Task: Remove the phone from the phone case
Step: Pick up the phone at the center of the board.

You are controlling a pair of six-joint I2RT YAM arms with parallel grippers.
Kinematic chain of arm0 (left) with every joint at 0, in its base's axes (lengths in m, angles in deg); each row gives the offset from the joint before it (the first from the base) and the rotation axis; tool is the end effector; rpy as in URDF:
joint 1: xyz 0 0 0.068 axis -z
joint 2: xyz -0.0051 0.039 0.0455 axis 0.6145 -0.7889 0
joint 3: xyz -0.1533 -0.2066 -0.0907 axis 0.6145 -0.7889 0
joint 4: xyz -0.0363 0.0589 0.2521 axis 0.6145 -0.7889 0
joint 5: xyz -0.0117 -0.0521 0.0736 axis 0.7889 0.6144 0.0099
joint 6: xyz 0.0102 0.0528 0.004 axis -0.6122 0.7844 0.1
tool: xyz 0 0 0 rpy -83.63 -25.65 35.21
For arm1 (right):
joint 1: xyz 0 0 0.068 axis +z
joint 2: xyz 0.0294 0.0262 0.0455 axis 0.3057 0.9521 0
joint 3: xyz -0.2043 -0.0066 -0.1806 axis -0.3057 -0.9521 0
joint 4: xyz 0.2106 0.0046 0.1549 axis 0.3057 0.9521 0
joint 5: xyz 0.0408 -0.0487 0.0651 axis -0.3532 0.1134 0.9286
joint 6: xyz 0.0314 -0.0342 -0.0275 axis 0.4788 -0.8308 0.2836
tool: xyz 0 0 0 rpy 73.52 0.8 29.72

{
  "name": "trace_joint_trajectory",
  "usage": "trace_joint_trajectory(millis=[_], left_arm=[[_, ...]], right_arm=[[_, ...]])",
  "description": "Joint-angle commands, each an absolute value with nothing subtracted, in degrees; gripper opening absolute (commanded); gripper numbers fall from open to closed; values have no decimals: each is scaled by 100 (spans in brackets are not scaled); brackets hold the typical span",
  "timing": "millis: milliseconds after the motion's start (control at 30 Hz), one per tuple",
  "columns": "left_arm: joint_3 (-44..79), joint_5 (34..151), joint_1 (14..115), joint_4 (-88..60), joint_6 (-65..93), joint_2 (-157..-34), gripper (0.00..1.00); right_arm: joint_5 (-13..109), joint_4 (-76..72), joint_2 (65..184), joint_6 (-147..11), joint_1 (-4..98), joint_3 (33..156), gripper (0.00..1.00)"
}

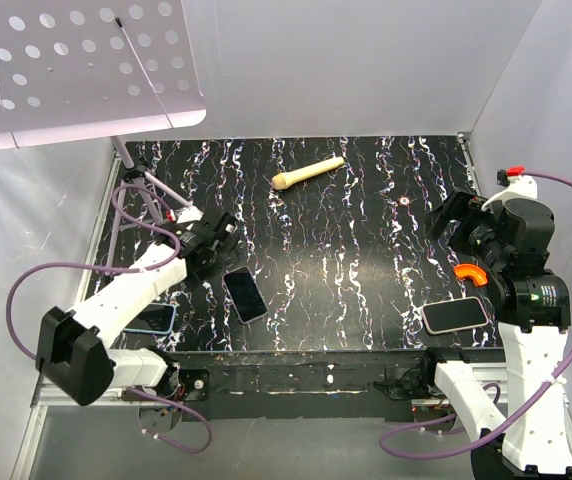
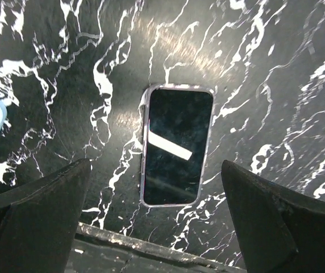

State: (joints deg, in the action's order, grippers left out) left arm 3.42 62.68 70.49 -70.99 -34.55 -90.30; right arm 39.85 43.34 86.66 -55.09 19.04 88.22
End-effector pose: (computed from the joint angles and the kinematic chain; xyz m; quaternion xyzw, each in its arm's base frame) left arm 0.1958 -0.1096 0.2692 -0.2623 0.9274 -0.0124 0.2663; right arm 0.1264 0.0026 0.4179 0.1324 0.8084 0.1019 0.5644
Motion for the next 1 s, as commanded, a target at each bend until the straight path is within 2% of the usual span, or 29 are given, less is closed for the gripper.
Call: trace_joint_trajectory(millis=[0, 433, 767, 967], left_arm=[[489, 6720, 7096, -7423, -3745, -9268, 100], [366, 7740, 7096, -6790, -3877, -10455, 100], [260, 7978, 7105, -6438, -3780, -11070, 100], [181, 7644, 7105, -6455, -3903, -11070, 100]], right_arm=[[4304, 4362, 8607, -5715, 1895, 8875, 100], [4480, 4256, 8642, -5733, 1903, 8699, 100], [4471, 4230, 8580, -5741, 1895, 8576, 100], [4506, 4212, 8545, -5724, 1895, 8532, 100]])
